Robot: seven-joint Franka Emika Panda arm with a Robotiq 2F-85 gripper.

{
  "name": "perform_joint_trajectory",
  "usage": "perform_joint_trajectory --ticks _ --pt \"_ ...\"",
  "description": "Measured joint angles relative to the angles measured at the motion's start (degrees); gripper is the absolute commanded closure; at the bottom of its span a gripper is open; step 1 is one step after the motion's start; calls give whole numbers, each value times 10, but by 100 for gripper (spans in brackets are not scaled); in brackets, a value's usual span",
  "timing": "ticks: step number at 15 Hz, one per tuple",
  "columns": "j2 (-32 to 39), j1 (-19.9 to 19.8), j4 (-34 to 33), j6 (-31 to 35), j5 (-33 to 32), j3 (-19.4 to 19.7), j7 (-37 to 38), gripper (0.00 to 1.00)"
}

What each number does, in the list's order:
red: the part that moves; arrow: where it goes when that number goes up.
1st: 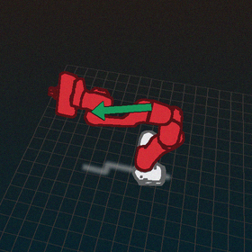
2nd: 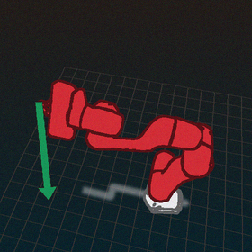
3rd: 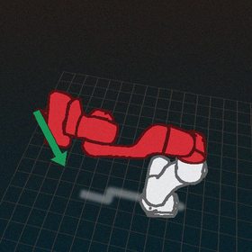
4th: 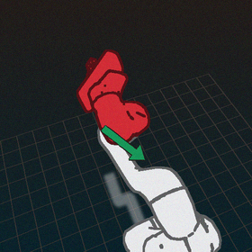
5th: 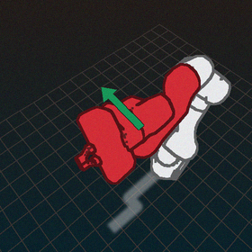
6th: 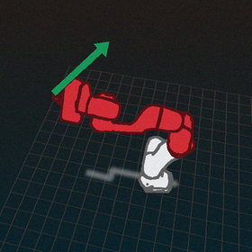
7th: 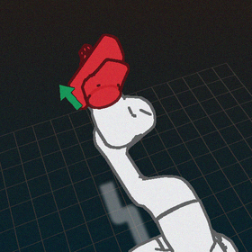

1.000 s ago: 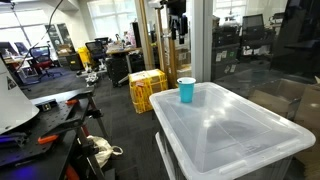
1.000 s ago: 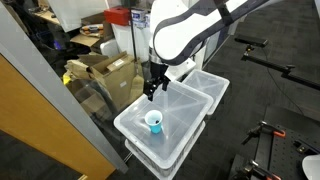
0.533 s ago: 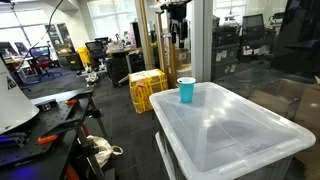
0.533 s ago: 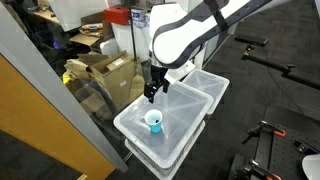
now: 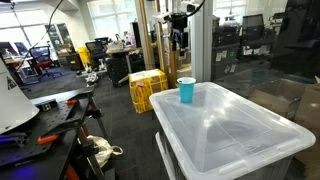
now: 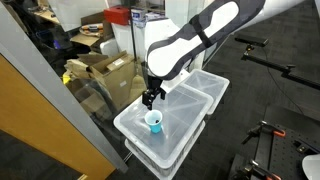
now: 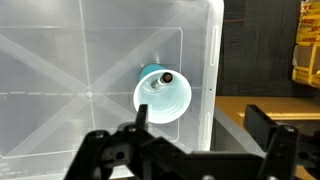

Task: Take the marker out of the cup and put it on the table

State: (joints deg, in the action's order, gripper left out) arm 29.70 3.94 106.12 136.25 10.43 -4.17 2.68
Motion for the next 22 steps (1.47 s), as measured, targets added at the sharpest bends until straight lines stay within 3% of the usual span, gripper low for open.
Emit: perform_joint_trajectory --ticks 2,9,16,22 --pt "13 2 -8 0 0 0 0 22" --pt "47 4 -27 0 0 0 21 21" --pt "77 4 -47 0 0 3 43 30" --pt "105 4 -74 0 0 9 67 31"
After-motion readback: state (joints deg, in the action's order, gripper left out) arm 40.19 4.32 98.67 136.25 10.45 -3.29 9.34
